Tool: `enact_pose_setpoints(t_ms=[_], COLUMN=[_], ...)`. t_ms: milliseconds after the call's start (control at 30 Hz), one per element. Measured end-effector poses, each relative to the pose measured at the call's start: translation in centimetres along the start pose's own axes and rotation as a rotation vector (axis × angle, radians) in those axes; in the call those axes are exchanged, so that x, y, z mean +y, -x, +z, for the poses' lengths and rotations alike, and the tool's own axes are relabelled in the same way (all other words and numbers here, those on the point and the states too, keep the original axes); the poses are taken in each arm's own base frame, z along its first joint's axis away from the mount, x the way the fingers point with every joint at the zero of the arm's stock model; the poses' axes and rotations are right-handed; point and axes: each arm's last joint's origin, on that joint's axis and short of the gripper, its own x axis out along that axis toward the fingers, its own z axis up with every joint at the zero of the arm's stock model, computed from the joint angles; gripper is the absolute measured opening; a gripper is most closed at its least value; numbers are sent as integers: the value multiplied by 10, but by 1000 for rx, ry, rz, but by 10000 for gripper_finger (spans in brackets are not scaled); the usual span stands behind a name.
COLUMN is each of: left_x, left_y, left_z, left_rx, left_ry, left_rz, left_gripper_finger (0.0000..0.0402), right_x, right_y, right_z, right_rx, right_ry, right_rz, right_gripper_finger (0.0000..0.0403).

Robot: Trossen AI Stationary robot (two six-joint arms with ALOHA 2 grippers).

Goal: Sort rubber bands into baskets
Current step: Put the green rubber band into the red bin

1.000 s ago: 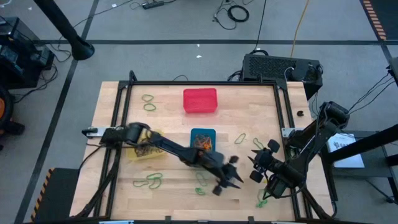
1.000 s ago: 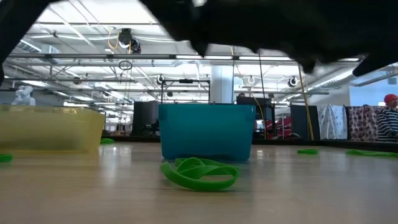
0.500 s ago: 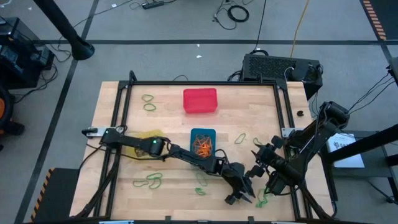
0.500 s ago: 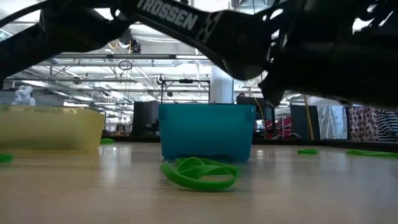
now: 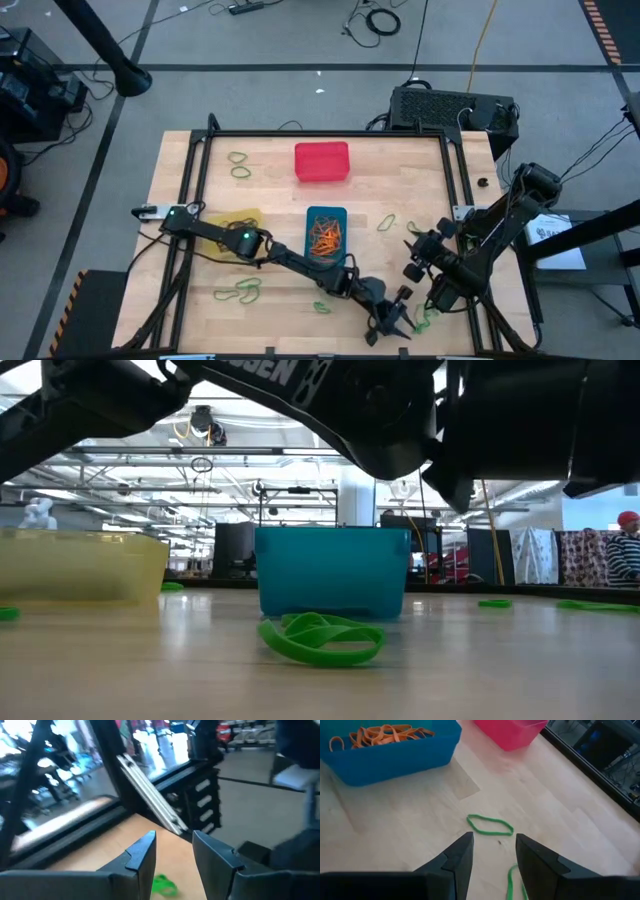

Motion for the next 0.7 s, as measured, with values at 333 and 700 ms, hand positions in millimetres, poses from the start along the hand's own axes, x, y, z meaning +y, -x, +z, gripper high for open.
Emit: enact_pose_setpoints(t_ms=[333,700], left_x=[-20,-22], left_y=[-7,-8], left_z=[-8,-11], left_rx=[33,102], left_ry=[-14,-35], left_rz=[44,125], left_gripper_finger=[137,137], right_x=[4,8], right_y=[-7,-13], right_z=[5,11], right_rx=[7,14], right_ry=[-63,-75], right_rz=[7,9], right_gripper_finger=[141,141])
